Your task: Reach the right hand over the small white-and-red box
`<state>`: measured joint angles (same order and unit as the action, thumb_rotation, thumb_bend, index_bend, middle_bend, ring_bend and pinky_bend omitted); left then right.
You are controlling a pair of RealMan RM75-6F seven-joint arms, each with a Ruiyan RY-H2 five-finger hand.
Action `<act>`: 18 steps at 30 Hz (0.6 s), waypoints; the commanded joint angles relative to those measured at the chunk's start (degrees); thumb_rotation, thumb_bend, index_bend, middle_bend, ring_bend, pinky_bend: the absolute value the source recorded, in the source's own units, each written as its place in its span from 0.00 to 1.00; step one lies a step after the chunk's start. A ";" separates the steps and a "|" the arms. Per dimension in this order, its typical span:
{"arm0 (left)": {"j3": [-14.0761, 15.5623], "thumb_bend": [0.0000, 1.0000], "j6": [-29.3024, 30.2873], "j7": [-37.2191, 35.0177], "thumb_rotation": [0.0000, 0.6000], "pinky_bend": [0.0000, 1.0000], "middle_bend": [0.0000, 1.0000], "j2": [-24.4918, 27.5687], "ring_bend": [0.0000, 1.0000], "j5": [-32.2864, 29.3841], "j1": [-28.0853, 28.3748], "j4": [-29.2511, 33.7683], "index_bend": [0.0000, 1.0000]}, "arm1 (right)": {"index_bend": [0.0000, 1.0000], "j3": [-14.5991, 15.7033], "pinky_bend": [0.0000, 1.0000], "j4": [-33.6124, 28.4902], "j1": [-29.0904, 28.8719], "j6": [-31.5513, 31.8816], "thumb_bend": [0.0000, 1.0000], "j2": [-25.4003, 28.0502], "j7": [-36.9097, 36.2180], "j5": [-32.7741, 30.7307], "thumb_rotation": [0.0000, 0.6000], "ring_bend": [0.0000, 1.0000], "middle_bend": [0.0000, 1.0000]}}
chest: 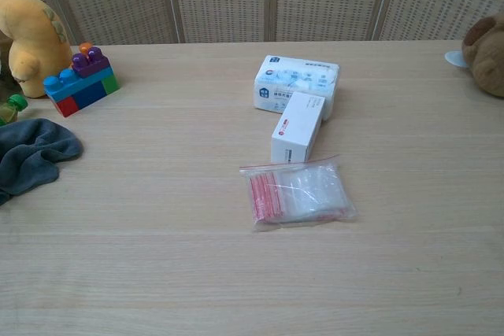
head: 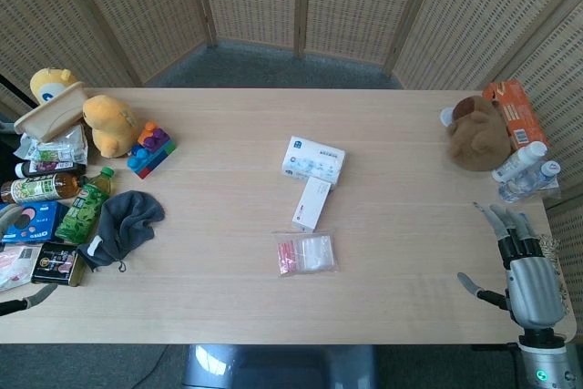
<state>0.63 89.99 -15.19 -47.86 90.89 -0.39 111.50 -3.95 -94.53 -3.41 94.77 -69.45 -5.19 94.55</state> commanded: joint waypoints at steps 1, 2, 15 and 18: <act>-0.06 0.00 -0.22 0.04 1.00 0.00 0.00 -0.07 0.00 -0.24 0.10 -0.05 0.03 | 0.00 -0.15 0.00 0.74 -0.08 -0.31 0.00 -0.19 0.34 -0.40 1.00 0.00 0.00; -0.10 0.00 -0.32 0.05 1.00 0.00 0.00 -0.10 0.00 -0.37 0.16 -0.08 0.03 | 0.00 -0.21 0.00 1.26 -0.13 -0.53 0.00 -0.36 0.68 -0.66 1.00 0.00 0.00; -0.87 0.00 -2.14 1.70 1.00 0.00 0.00 -1.10 0.00 -2.80 1.09 -0.50 0.03 | 0.00 -0.22 0.00 14.54 -12.43 -16.06 0.00 -3.44 -12.95 2.94 1.00 0.00 0.00; -1.41 0.00 -2.56 3.36 1.00 0.00 0.00 -1.99 0.00 -4.20 1.40 -0.74 0.03 | 0.00 -0.73 0.00 20.60 -16.39 -19.84 0.00 -6.12 -15.34 3.34 1.00 0.00 0.00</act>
<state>-0.47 87.73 -12.53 -49.37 87.35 0.80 110.91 -4.08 -79.65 -15.20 79.53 -72.92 -17.28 96.85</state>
